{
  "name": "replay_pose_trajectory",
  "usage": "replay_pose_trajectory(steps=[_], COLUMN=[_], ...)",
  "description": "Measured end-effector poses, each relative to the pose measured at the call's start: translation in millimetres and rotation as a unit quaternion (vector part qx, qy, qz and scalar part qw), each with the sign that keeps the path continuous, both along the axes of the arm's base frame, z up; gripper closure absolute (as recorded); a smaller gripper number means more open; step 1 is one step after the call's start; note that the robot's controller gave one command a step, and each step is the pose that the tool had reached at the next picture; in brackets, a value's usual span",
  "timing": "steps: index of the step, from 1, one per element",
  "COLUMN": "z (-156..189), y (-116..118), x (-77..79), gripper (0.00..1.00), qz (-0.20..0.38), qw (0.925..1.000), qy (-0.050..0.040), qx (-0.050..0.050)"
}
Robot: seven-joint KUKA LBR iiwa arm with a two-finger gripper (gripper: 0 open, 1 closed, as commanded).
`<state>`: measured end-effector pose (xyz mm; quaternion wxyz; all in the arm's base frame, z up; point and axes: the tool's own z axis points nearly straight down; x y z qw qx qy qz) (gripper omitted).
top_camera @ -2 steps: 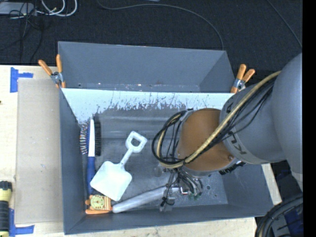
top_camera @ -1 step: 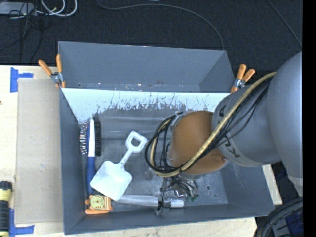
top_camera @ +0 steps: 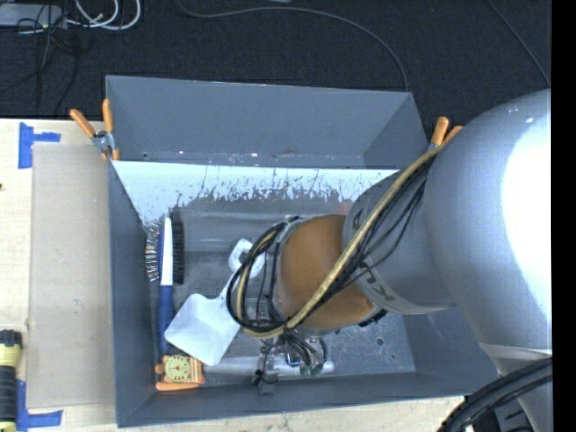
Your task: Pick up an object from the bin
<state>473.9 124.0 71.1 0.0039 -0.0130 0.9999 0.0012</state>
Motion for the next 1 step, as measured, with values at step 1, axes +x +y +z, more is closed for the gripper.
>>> replay_pose_trajectory(steps=[1], z=[-2.0], y=[-22.8], x=[2.2], gripper=[1.0], qz=[-0.057], qw=[0.9983], qy=[0.0084], qx=[-0.001])
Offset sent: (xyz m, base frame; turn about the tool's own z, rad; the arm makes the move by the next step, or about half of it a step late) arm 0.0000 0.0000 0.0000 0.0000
